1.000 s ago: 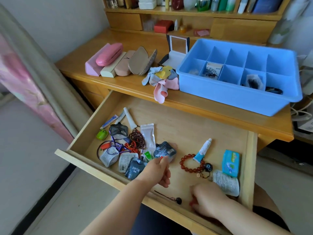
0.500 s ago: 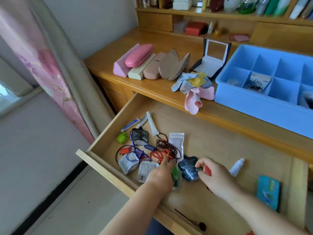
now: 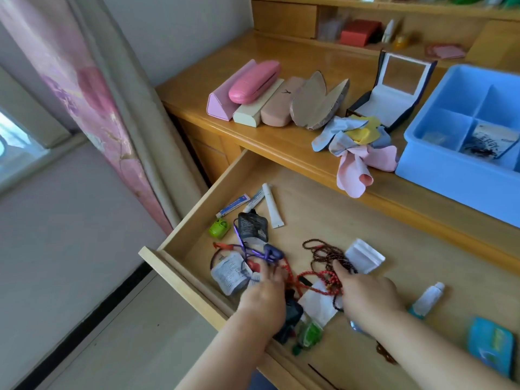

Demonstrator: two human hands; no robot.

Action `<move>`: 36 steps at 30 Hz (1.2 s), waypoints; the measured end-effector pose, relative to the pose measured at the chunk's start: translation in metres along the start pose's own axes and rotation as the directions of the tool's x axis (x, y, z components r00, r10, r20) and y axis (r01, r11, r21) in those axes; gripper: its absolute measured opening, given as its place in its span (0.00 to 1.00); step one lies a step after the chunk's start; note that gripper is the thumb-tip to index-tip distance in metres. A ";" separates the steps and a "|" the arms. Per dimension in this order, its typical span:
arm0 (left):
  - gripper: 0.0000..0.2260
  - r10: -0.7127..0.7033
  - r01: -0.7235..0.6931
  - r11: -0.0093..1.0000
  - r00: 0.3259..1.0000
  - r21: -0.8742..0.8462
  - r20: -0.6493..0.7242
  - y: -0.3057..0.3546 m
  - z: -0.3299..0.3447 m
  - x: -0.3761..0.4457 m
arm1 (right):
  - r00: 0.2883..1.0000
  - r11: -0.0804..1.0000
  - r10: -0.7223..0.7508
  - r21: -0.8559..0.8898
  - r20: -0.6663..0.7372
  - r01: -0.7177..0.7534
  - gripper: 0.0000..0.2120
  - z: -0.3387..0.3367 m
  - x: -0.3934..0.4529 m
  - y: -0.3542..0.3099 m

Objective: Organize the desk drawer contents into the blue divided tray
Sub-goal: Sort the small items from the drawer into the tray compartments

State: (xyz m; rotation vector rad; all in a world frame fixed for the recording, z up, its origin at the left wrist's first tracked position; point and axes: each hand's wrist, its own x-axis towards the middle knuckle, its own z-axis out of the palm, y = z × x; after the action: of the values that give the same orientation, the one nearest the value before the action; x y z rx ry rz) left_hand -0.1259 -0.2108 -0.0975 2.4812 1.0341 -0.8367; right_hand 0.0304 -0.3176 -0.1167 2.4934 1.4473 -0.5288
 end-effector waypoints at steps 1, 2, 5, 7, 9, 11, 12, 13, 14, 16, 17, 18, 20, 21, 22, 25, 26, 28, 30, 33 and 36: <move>0.32 0.058 -0.059 0.998 0.998 -0.035 -0.015 0.003 0.000 0.001 | 1.000 0.999 0.029 0.019 0.005 -0.029 0.33 -0.002 -0.001 0.004; 0.32 0.119 -0.120 0.989 0.993 -0.090 -0.025 0.003 -0.001 0.002 | 0.999 0.997 0.049 0.059 0.002 -0.050 0.29 -0.005 -0.002 0.007; 0.31 0.213 -0.226 0.939 0.974 -0.258 -0.076 -0.005 -0.001 0.000 | 0.988 0.992 -0.003 0.124 -0.151 0.022 0.15 -0.013 -0.005 0.004; 0.29 0.070 -0.129 0.943 0.978 -0.306 -0.197 -0.018 -0.001 0.001 | 0.956 0.947 -0.181 0.221 -0.232 0.233 0.16 -0.007 -0.008 -0.008; 0.27 -0.121 0.023 0.952 0.944 -0.304 -0.306 -0.034 -0.003 0.003 | 0.902 0.844 -0.374 0.323 -0.216 0.428 0.19 0.000 -0.013 -0.028; 0.27 -0.186 0.089 0.948 0.934 -0.305 -0.306 -0.049 -0.006 0.008 | 0.863 0.808 -0.481 0.303 -0.156 0.505 0.25 0.011 -0.013 -0.043; 0.28 -0.183 0.097 0.947 0.946 -0.307 -0.266 -0.053 -0.007 0.010 | 0.859 0.819 -0.496 0.259 -0.129 0.512 0.27 0.015 -0.012 -0.047; 0.28 -0.167 0.099 0.954 0.960 -0.282 -0.226 -0.055 -0.008 0.013 | 0.863 0.832 -0.492 0.230 -0.111 0.504 0.28 0.019 -0.011 -0.048; 0.28 -0.146 0.101 0.970 0.969 -0.221 -0.200 -0.056 -0.008 0.016 | 0.873 0.845 -0.477 0.220 -0.105 0.488 0.27 0.022 -0.011 -0.048; 0.28 -0.108 0.099 0.993 0.977 -0.056 -0.186 -0.057 -0.008 0.021 | 0.891 0.862 -0.434 0.225 -0.133 0.454 0.24 0.023 -0.010 -0.042; 0.28 -0.101 0.102 0.995 0.976 -0.008 -0.195 -0.057 -0.009 0.022 | 0.898 0.872 -0.412 0.219 -0.153 0.437 0.22 0.023 -0.010 -0.037; 0.27 -0.103 0.108 0.994 0.972 0.010 -0.213 -0.058 -0.010 0.023 | 0.907 0.887 -0.385 0.203 -0.168 0.414 0.20 0.022 -0.010 -0.031; 0.25 -0.114 0.120 0.993 0.951 0.005 -0.286 -0.063 -0.015 0.024 | 0.928 0.921 -0.328 0.159 -0.176 0.356 0.14 0.019 -0.009 -0.018; 0.25 -0.124 0.129 0.992 0.933 -0.007 -0.338 -0.066 -0.018 0.024 | 0.936 0.932 -0.308 0.141 -0.172 0.333 0.12 0.018 -0.010 -0.012; 0.24 -0.136 0.138 0.990 0.910 -0.022 -0.392 -0.070 -0.022 0.024 | 0.941 0.940 -0.290 0.134 -0.176 0.314 0.11 0.016 -0.011 -0.008; 0.24 -0.172 0.189 0.982 0.832 -0.022 -0.528 -0.084 -0.032 0.020 | 0.924 0.922 -0.272 0.201 -0.270 0.330 0.12 0.010 -0.013 -0.017; 0.24 -0.175 0.196 0.980 0.818 -0.020 -0.548 -0.088 -0.036 0.019 | 0.913 0.895 -0.303 0.248 -0.274 0.371 0.15 0.008 -0.014 -0.025; 0.24 -0.171 0.185 0.982 0.831 -0.027 -0.530 -0.090 -0.040 0.018 | 0.899 0.849 -0.409 0.298 -0.155 0.437 0.28 0.007 -0.014 -0.042; 0.21 -0.168 0.159 0.985 0.865 -0.060 -0.473 -0.088 -0.040 0.017 | 0.866 0.853 -0.498 0.156 -0.043 0.498 0.35 0.010 -0.013 -0.056; 0.14 -0.165 0.151 0.986 0.906 -0.066 -0.390 -0.086 -0.036 0.014 | 0.858 0.867 -0.486 0.033 -0.168 0.497 0.33 0.015 -0.008 -0.052; 0.05 -0.132 0.115 0.991 0.938 -0.074 -0.320 -0.077 -0.026 0.010 | 0.906 0.925 -0.326 0.107 -0.270 0.365 0.22 0.014 -0.001 -0.028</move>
State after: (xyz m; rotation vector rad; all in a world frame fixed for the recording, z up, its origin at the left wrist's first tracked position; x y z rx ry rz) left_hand -0.1658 -0.1403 -0.0893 2.5841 1.3140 -0.4302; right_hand 0.0030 -0.3095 -0.1288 2.4992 2.0441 -0.4109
